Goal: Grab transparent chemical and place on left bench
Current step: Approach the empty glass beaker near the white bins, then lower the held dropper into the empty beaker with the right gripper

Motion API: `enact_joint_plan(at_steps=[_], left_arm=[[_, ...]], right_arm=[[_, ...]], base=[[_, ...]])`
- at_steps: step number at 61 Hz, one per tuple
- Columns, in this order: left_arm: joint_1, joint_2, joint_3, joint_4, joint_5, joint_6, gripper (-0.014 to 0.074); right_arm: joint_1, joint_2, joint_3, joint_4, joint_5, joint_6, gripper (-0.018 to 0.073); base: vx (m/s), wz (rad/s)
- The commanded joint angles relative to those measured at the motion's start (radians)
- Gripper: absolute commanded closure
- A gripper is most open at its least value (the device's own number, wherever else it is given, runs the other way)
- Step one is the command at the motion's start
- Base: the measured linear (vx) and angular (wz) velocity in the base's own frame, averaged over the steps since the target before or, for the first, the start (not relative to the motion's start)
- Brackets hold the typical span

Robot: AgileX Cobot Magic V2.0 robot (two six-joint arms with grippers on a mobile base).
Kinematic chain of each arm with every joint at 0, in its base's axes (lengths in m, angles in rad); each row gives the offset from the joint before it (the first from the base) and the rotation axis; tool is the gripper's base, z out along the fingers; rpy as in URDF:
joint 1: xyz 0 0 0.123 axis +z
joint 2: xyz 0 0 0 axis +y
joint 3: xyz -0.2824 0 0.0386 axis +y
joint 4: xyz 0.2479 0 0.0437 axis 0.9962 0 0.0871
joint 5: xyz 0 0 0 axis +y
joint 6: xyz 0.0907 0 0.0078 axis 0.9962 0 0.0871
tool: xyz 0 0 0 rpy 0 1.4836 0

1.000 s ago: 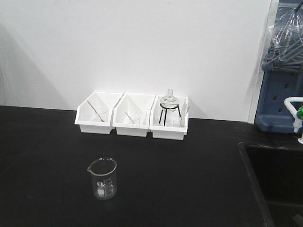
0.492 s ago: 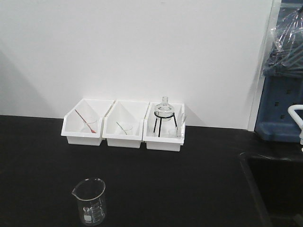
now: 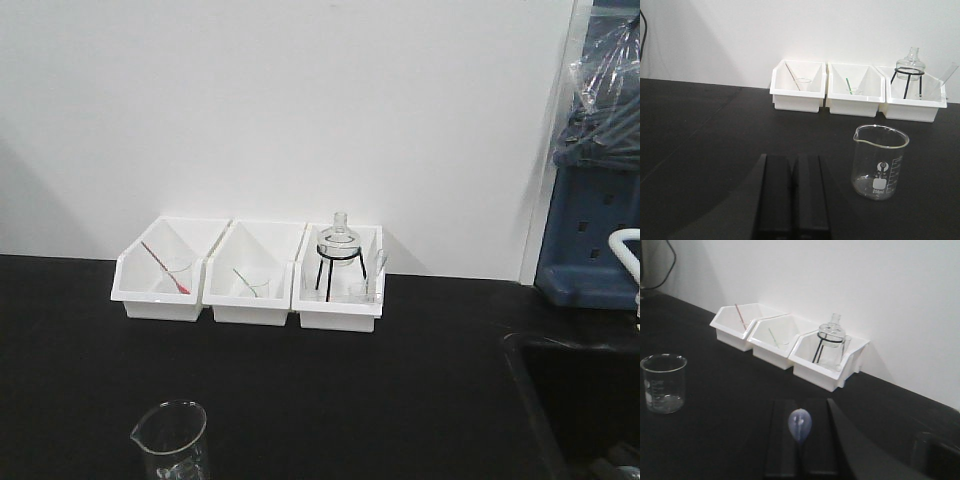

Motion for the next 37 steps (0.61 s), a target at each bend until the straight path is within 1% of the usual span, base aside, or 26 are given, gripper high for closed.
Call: enact_joint_plan(at_steps=[1,10,15,17,19,22,25,27,28,31,35,37], left_arm=[[-0.002,-0.019,0.016,-0.001,-0.078,-0.008,0.06],[-0.002,-0.019,0.016,-0.001,-0.078,-0.008,0.06],[-0.002,-0.019,0.016,-0.001,-0.078,-0.008,0.06],[-0.002,-0.019,0.016,-0.001,-0.078,-0.008,0.06],[-0.002,-0.019,0.016,-0.001,-0.078,-0.008,0.06],[-0.002,-0.019,0.016,-0.001,-0.078,-0.008,0.06],[-0.002,-0.019,0.016,-0.001,-0.078,-0.008,0.06],[-0.002,-0.019,0.016,-0.001,-0.078,-0.008,0.06],[-0.002,-0.019,0.016,-0.001,-0.078,-0.008,0.06],[-0.002,-0.019,0.016,-0.001,-0.078,-0.008,0.06],[-0.002,-0.019,0.016,-0.001,-0.078,-0.008,0.06],[-0.002,-0.019,0.016,-0.001,-0.078,-0.008,0.06]], right_arm=[[-0.005,0.092,-0.083,0.021,-0.113,-0.023,0.0562],[-0.005,0.273,-0.229,0.026,-0.219,-0.033,0.0561],[0.0,0.378,-0.315,0.062,-0.28,-0.033,0.0561],[0.019,0.42,-0.354,0.085,-0.282,-0.039,0.0561],[0.052,0.458,-0.385,0.099,-0.273,-0.051,0.0561],[0.13,0.518,-0.428,0.122,-0.232,-0.086,0.0561],[0.206,0.564,-0.467,0.141,-0.162,-0.141,0.0561],[0.274,0.603,-0.501,0.167,-0.093,-0.188,0.0561],[0.315,0.626,-0.522,0.19,-0.051,-0.216,0.0561],[0.402,0.685,-0.572,0.263,0.036,-0.281,0.0561],[0.488,0.765,-0.649,0.374,0.095,-0.367,0.0561],[0.522,0.81,-0.687,0.419,0.1,-0.418,0.0561]], base=[[0.05,-0.03],[0.04,-0.03],[0.02,-0.02],[0.01,-0.02],[0.01,-0.02],[0.0,-0.01],[0.0,0.0],[0.0,0.0],[0.0,0.0],[0.0,0.0],[0.0,0.0],[0.0,0.0]])
